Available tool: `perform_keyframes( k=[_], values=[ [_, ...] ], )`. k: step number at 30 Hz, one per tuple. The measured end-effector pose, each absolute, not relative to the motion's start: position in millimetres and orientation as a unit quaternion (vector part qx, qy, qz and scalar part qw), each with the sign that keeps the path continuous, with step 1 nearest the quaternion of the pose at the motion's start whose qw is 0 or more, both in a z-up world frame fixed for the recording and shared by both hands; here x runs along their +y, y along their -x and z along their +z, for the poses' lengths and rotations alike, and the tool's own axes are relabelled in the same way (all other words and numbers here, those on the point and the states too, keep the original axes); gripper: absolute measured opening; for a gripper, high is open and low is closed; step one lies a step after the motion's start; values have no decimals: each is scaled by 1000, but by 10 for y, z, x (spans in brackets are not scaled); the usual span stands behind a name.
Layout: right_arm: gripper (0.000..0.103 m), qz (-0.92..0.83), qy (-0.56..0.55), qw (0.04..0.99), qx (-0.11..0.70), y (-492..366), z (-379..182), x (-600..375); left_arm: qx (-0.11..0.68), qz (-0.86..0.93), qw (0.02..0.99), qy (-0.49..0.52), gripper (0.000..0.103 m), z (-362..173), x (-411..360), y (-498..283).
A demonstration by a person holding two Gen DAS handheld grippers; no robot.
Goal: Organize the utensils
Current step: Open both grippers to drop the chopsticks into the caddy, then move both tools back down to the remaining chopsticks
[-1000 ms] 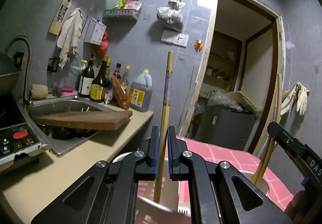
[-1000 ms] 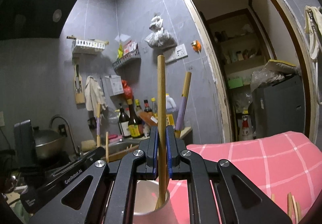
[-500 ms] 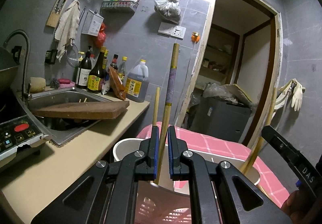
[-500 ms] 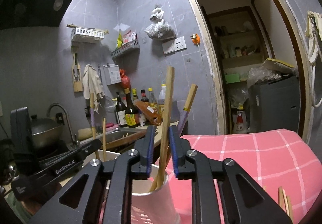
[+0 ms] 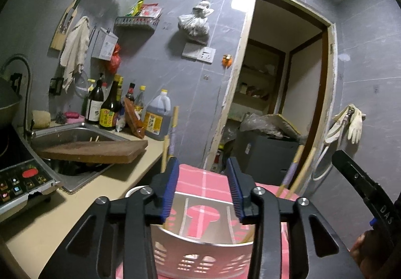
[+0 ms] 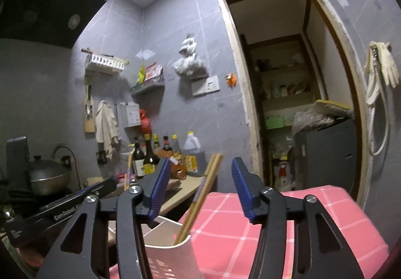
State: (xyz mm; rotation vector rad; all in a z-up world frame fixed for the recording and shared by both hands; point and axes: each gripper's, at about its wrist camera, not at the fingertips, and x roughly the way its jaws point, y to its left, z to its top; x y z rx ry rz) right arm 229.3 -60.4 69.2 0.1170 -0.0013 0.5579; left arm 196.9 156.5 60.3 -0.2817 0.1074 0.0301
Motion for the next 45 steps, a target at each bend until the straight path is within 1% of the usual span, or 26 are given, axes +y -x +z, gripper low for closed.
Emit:
perform_keyframes(
  k=[1, 3, 5, 6, 7, 8, 9, 11, 13, 15, 17, 24, 32, 40, 45],
  values=[
    [57, 270, -58, 961, -5, -2253, 722, -667, 51, 11, 989, 138, 40, 631, 1532, -1947],
    [65, 260, -58, 964, -11, -2190, 765, -772, 46, 3, 990, 135, 51, 679, 1477, -1909],
    [75, 251, -59, 966, -18, -2119, 800, -894, 40, -6, 990, 133, 58, 724, 1411, -1864],
    [77, 246, -59, 967, -21, -2082, 820, -957, 39, -11, 990, 131, 61, 746, 1379, -1846],
    [81, 242, -58, 968, -24, -2051, 839, -1014, 37, -17, 991, 130, 64, 768, 1337, -1822],
    [85, 237, -56, 970, -27, -2021, 857, -1071, 36, -20, 991, 129, 70, 782, 1311, -1805],
    [88, 233, -56, 971, -29, -1991, 865, -1120, 34, -26, 991, 129, 77, 798, 1273, -1784],
    [99, 220, -54, 973, -34, -1916, 886, -1262, 33, -36, 990, 130, 82, 822, 1206, -1753],
    [103, 206, -51, 976, -38, -1848, 891, -1388, 33, -47, 990, 129, 86, 840, 1125, -1722],
    [103, 197, -47, 979, -37, -1798, 887, -1489, 35, -56, 990, 126, 93, 845, 1026, -1707],
    [103, 186, -40, 981, -33, -1762, 881, -1599, 38, -67, 990, 122, 95, 840, 926, -1701],
    [103, 152, -15, 988, -2, -1770, 735, -1889, 66, -100, 988, 95, 96, 740, 523, -1740],
    [103, 128, -4, 991, 33, -1867, 468, -2069, 94, -106, 987, 73, 96, 450, 144, -1863],
    [103, 116, -15, 989, 91, -2052, 255, -2190, 173, -115, 978, 33, 96, 102, -118, -2139],
    [103, 111, -12, 985, 131, -2195, 170, -2206, 208, -126, 970, 16, 96, -53, -222, -2246]
  ],
)
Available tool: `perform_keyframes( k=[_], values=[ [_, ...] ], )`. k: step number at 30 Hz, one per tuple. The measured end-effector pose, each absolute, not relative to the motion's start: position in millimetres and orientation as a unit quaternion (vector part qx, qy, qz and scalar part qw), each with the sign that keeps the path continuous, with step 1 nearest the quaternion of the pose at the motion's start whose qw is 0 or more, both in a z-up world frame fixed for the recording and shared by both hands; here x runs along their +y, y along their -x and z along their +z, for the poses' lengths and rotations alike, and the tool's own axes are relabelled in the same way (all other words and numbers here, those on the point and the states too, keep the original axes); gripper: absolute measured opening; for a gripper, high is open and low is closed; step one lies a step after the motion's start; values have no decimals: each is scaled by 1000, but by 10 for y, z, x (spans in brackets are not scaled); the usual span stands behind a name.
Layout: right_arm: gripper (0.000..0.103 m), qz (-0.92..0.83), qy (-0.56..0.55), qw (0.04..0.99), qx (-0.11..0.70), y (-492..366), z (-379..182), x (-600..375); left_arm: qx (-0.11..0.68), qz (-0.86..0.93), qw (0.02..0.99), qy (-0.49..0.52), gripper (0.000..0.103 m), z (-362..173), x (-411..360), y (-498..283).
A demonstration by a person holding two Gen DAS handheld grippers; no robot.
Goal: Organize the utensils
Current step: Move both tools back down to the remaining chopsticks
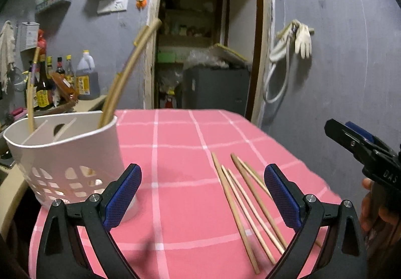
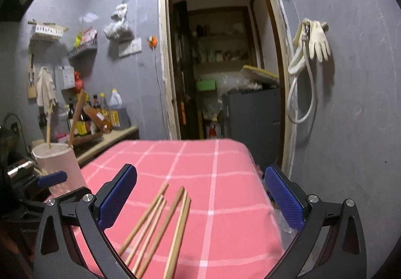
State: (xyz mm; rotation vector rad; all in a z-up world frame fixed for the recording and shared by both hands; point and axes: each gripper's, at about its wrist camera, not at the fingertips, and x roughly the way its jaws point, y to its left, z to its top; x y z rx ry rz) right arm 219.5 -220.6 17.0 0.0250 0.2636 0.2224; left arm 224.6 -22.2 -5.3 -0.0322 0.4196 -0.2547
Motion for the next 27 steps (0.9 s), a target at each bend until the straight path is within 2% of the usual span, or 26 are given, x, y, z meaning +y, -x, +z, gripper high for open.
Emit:
perform_keyframes(
  k=[4, 7, 10, 12, 13, 17, 21, 23, 27],
  values=[
    [94, 119, 1, 978, 169, -2313, 89, -2169, 234, -133, 963, 14, 95, -159, -280, -2345],
    [85, 122, 1, 972, 199, -2406, 26, -2173, 252, -141, 957, 14, 88, -211, -307, -2425],
    [68, 128, 2, 964, 233, -2521, -55, -2184, 280, -149, 948, 14, 76, -287, -349, -2532],
    [61, 133, 3, 957, 256, -2595, -108, -2181, 300, -154, 941, 16, 63, -318, -359, -2607],
    [54, 135, 3, 955, 265, -2631, -115, -2175, 309, -156, 938, 17, 61, -326, -364, -2651],
    [40, 148, 10, 941, 303, -2751, -201, -2137, 343, -167, 924, 22, 47, -382, -411, -2808],
    [31, 158, 19, 929, 334, -2834, -282, -2065, 374, -179, 910, 18, 35, -445, -477, -2930],
    [26, 160, 24, 922, 351, -2880, -326, -2045, 383, -182, 906, 16, 32, -467, -498, -2965],
    [23, 163, 32, 914, 371, -2960, -382, -1997, 397, -184, 899, 13, 27, -509, -507, -3018]
  ],
)
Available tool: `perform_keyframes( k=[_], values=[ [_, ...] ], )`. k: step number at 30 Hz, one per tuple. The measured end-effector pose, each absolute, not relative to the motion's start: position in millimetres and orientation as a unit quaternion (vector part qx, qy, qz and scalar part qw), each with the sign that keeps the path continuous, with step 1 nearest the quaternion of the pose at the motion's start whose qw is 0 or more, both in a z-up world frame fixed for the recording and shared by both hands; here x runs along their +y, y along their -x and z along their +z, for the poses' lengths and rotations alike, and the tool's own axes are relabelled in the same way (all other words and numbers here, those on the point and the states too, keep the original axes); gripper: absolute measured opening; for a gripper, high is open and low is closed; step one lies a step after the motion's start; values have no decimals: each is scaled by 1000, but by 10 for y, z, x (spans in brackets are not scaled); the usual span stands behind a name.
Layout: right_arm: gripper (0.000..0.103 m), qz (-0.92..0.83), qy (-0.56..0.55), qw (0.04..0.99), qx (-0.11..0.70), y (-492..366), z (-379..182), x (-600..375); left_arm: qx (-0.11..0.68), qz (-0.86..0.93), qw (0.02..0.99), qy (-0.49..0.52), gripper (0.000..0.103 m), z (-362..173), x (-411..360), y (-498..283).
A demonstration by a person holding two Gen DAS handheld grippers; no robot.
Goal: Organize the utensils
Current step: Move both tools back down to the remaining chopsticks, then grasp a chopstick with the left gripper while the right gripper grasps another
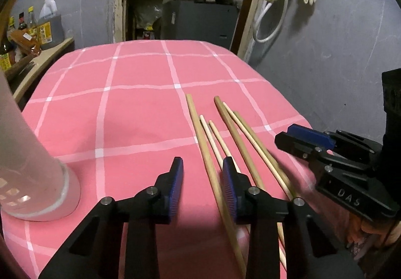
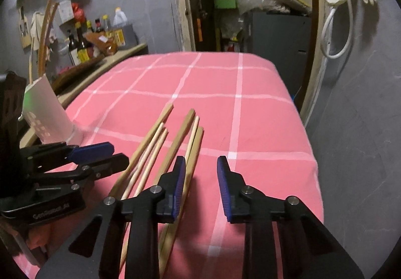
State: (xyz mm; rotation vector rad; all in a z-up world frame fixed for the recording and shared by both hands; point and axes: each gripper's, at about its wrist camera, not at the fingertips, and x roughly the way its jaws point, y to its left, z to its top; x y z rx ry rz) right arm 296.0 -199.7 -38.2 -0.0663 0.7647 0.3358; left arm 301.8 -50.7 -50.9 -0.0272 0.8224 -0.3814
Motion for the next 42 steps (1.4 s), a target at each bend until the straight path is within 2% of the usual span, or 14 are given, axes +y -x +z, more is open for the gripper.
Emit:
perform_keyframes(
  k=[3, 17, 30, 34, 42],
  values=[
    [23, 164, 38, 909, 383, -2996, -412, -1964, 416, -183, 891, 12, 22, -570, -535, -3109],
    [20, 160, 39, 893, 419, -3148, -512, -1925, 436, -176, 883, 23, 14, -652, -559, -3309],
    [20, 152, 25, 879, 450, -3415, -583, -1855, 441, -187, 877, 28, 14, -657, -566, -3361],
    [9, 154, 7, 874, 461, -3443, -575, -1874, 446, -195, 873, 32, 8, -657, -565, -3384],
    [6, 153, -51, 887, 433, -3203, -480, -1989, 444, -198, 872, 60, 4, -607, -488, -3335]
  ],
)
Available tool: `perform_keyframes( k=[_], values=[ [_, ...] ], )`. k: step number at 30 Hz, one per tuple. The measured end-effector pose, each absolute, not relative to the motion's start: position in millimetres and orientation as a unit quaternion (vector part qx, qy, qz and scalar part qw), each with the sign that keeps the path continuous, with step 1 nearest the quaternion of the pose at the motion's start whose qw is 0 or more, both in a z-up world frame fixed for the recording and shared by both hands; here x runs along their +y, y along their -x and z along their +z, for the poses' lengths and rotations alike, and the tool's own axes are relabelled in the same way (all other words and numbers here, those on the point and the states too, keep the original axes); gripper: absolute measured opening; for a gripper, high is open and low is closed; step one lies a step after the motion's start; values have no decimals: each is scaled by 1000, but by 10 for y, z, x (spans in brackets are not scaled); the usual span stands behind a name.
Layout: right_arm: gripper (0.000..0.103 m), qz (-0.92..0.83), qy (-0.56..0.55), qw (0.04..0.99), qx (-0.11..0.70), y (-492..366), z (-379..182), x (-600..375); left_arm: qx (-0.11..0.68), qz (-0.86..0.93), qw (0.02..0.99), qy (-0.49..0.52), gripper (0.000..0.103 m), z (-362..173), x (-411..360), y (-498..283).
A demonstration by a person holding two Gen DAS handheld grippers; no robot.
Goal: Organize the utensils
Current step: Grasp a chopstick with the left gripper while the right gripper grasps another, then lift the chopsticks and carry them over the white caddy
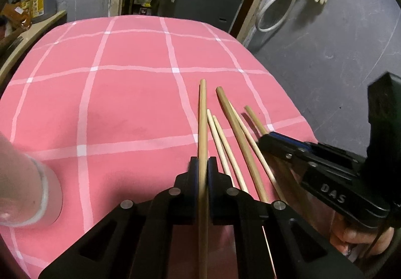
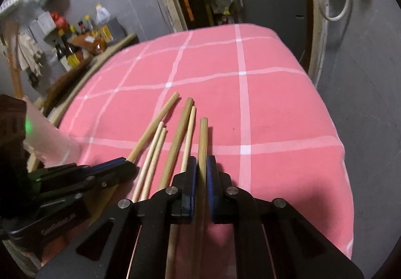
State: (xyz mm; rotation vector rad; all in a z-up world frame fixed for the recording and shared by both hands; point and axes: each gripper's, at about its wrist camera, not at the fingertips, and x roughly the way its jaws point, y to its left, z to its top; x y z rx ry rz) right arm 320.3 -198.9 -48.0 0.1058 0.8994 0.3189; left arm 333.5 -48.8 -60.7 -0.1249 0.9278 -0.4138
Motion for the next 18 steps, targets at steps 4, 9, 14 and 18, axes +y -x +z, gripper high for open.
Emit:
perform_keyframes(
  k=[4, 9, 14, 18],
  values=[
    [6, 164, -82, 909, 373, -2946, -283, -2073, 399, -198, 893, 70, 4, -440, -411, -3147],
    [5, 188, -91, 936, 285, -2577, -40, -2028, 310, -188, 928, 84, 4, -165, -278, -2815],
    [5, 216, -99, 950, 201, -2289, 143, -1908, 215, -177, 955, 105, 4, 64, -138, -2474],
    [5, 233, -93, 958, 141, -2117, 310, -1787, 157, -157, 969, 113, 4, 192, -23, -2234]
  ],
)
